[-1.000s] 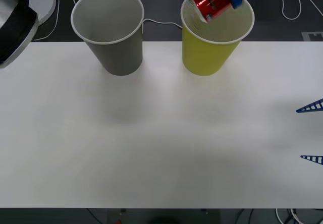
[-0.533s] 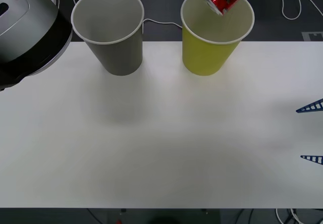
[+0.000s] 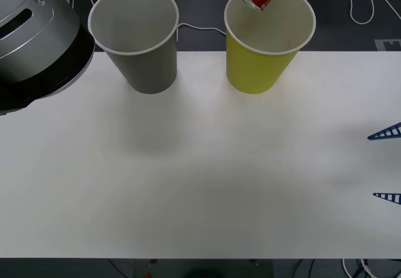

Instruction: Put the can into the green bin and the plastic bottle into the gray bin

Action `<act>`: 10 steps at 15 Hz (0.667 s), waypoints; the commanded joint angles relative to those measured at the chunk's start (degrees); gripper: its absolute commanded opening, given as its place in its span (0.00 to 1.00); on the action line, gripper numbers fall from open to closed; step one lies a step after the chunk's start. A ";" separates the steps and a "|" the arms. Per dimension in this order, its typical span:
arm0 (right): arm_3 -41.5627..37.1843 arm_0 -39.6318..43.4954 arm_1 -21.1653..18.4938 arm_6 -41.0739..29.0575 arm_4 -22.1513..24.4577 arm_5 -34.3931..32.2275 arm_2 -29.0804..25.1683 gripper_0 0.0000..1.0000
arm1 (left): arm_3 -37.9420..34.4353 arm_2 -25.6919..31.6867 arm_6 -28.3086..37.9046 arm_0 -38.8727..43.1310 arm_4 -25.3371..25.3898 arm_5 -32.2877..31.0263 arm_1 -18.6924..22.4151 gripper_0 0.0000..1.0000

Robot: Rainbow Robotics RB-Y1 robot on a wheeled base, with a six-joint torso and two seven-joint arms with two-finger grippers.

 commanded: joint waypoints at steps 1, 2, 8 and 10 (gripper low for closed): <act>0.00 0.00 0.00 0.00 0.00 0.00 0.00 1.00 | -0.35 0.00 -1.15 0.01 0.43 0.00 0.01 0.01; 0.00 0.00 0.00 0.00 0.00 0.00 0.00 1.00 | -0.35 0.09 -1.59 0.01 0.70 0.00 0.01 0.13; 0.00 0.00 0.00 0.00 0.00 0.00 0.00 1.00 | -0.43 0.18 -1.85 -0.61 2.19 -0.09 0.01 1.00; 0.00 0.00 0.00 0.00 0.00 0.00 0.00 1.00 | -0.52 0.35 -2.03 -0.70 2.89 -0.53 0.18 1.00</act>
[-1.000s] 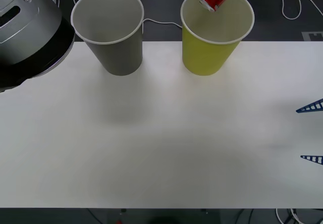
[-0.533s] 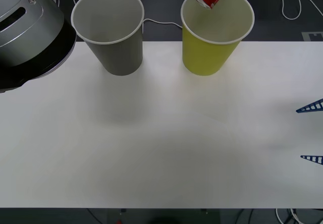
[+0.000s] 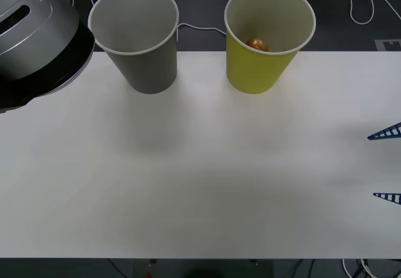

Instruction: Put the can into the green bin and the plastic bottle into the gray bin

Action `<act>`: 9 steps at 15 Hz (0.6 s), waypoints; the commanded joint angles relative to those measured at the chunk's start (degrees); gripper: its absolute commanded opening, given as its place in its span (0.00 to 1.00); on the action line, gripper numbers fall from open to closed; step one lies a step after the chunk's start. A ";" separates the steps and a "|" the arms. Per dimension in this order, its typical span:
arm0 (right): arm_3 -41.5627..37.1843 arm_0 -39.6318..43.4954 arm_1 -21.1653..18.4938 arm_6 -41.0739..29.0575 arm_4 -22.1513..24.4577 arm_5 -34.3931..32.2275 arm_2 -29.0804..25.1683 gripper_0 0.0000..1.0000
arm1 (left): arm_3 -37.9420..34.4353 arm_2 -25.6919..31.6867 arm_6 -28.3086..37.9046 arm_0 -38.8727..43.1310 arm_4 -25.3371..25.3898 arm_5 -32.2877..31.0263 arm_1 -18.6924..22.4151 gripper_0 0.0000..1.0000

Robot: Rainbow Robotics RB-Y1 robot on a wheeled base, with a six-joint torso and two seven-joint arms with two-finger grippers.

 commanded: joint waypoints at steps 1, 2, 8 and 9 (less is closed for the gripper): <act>0.00 0.00 0.00 0.00 0.00 0.00 0.00 1.00 | 0.01 0.60 -0.74 -0.27 0.76 -1.36 0.32 1.00; 0.00 0.00 0.00 0.00 0.00 0.00 0.00 1.00 | -0.08 1.92 -1.62 -0.27 1.20 -2.86 0.85 1.00; 0.00 0.00 0.00 0.00 0.00 0.00 0.00 1.00 | -1.40 3.59 -11.20 0.09 9.46 -10.77 10.26 1.00; 0.00 0.00 0.00 0.00 0.00 0.00 0.00 1.00 | -1.40 3.59 -12.61 0.61 11.92 -11.73 12.19 1.00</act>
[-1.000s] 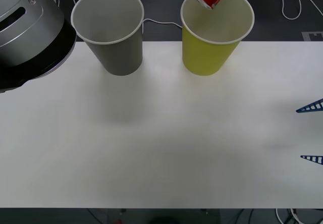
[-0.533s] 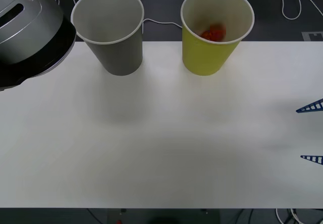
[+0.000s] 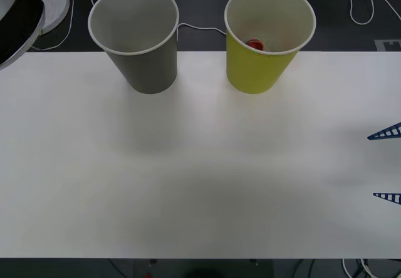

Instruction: Put the can into the green bin and the plastic bottle into the gray bin

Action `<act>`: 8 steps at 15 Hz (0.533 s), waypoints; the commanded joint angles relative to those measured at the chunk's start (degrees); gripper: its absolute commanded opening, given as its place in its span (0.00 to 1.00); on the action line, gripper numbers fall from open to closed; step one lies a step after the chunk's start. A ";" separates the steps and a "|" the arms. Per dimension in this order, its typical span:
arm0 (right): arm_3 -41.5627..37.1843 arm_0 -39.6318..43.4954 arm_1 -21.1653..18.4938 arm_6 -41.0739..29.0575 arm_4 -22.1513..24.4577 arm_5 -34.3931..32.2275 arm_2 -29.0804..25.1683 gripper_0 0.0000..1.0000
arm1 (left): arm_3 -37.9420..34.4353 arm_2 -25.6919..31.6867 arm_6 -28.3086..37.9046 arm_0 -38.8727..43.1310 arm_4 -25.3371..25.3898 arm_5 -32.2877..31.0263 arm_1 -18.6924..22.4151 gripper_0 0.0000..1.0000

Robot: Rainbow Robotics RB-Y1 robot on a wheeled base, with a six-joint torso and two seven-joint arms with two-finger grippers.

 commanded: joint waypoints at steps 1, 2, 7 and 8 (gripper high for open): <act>0.00 0.00 0.00 0.00 0.00 0.00 0.00 1.00 | -0.09 0.01 -4.40 1.51 6.40 -2.70 5.30 1.00; 0.00 0.00 0.00 0.00 0.00 0.00 0.00 1.00 | -0.18 0.09 -6.95 2.57 8.33 -3.67 7.59 1.00; 0.00 0.00 0.00 0.00 0.00 0.00 0.00 1.00 | -7.65 13.45 -18.02 13.29 7.19 -11.40 16.82 1.00; 0.00 0.00 0.00 0.00 0.00 0.00 0.00 1.00 | -14.33 16.09 -18.99 17.60 7.28 -12.55 20.33 1.00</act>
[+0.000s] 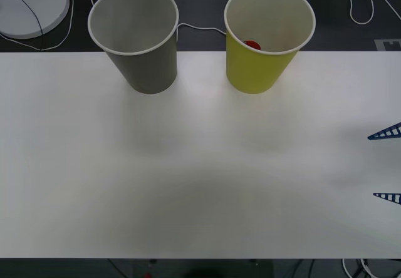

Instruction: Put the can into the green bin and the plastic bottle into the gray bin

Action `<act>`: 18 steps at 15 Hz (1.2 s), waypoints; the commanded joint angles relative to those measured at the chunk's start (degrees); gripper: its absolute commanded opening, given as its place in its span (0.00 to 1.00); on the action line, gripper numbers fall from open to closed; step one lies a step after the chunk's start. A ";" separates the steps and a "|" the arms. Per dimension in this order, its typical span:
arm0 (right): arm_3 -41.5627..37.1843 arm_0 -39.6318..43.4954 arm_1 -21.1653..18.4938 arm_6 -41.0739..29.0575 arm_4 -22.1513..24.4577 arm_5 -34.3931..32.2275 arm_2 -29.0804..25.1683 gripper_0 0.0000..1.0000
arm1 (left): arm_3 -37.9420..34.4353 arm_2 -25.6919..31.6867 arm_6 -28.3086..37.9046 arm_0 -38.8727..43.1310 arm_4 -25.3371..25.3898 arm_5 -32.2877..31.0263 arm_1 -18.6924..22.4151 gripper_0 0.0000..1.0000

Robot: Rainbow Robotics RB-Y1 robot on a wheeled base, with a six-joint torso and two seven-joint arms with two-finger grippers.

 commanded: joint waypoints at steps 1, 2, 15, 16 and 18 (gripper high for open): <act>0.00 0.00 0.00 0.00 0.00 0.00 0.00 1.00 | -17.24 8.04 -2.40 11.80 -0.70 -3.37 8.54 1.00; 0.00 0.00 0.00 0.00 0.00 0.00 0.00 1.00 | -22.60 11.12 -2.66 16.11 -1.05 -4.33 10.56 1.00; 0.00 0.00 0.00 0.00 0.00 0.00 0.00 1.00 | -53.80 41.97 -30.70 60.14 -2.63 -12.07 14.86 1.00; 0.00 0.00 0.00 0.00 0.00 0.00 0.00 1.00 | -54.50 42.85 -32.55 62.16 -2.19 -12.07 14.86 1.00; 0.00 0.00 0.00 0.00 0.00 0.00 0.00 1.00 | -56.35 44.52 -35.27 66.21 -2.19 -12.07 14.86 1.00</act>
